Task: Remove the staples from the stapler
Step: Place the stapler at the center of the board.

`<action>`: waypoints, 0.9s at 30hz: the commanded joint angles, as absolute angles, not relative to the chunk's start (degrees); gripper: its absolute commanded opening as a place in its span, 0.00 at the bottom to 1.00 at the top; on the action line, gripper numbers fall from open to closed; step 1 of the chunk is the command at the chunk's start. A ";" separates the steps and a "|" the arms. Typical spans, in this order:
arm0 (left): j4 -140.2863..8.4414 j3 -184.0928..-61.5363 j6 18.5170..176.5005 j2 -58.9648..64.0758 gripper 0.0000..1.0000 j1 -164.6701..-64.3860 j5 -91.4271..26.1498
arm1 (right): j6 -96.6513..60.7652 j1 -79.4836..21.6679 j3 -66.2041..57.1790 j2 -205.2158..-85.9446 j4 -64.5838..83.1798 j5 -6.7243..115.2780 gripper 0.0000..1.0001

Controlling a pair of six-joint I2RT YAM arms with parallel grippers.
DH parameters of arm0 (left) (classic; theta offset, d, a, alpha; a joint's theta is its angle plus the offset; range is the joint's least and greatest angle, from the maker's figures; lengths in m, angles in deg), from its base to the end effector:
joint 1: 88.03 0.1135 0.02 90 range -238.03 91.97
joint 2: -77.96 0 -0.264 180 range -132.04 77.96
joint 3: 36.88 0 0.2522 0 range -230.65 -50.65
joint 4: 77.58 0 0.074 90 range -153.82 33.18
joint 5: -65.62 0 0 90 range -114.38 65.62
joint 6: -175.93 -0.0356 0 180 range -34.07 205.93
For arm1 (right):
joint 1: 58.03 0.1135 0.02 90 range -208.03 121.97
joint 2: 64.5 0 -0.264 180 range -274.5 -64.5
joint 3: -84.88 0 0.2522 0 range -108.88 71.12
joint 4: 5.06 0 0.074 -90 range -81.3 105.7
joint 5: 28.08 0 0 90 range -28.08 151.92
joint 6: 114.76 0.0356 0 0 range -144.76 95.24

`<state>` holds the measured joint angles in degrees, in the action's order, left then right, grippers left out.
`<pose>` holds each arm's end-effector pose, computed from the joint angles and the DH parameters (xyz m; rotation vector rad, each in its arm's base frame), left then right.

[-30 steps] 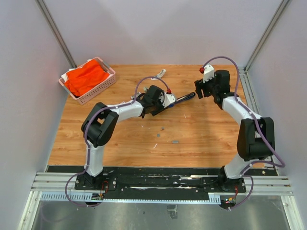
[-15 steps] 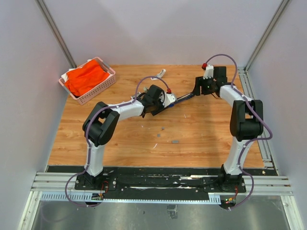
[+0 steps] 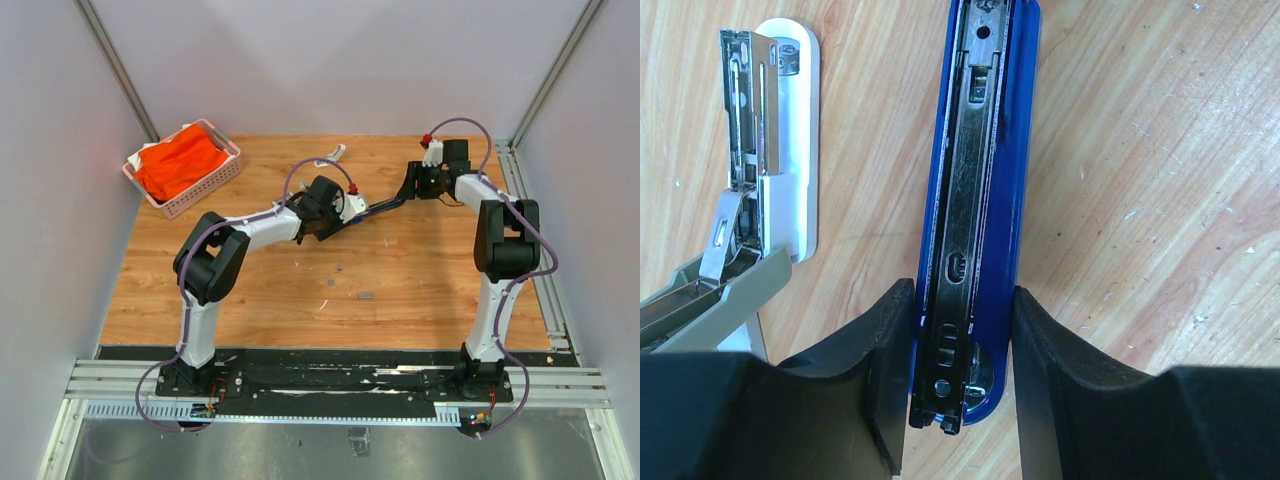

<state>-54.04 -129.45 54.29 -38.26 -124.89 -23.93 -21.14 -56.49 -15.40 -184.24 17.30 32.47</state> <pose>0.3539 -0.2650 0.1688 1.3447 1.9815 -0.0334 0.4664 0.0300 0.1887 -0.2235 2.2549 0.6361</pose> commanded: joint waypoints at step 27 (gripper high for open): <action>-50.73 -133.53 55.52 -40.60 0.18 -124.59 -22.43 | -17.99 -57.38 -18.25 -188.60 17.55 30.68 0.46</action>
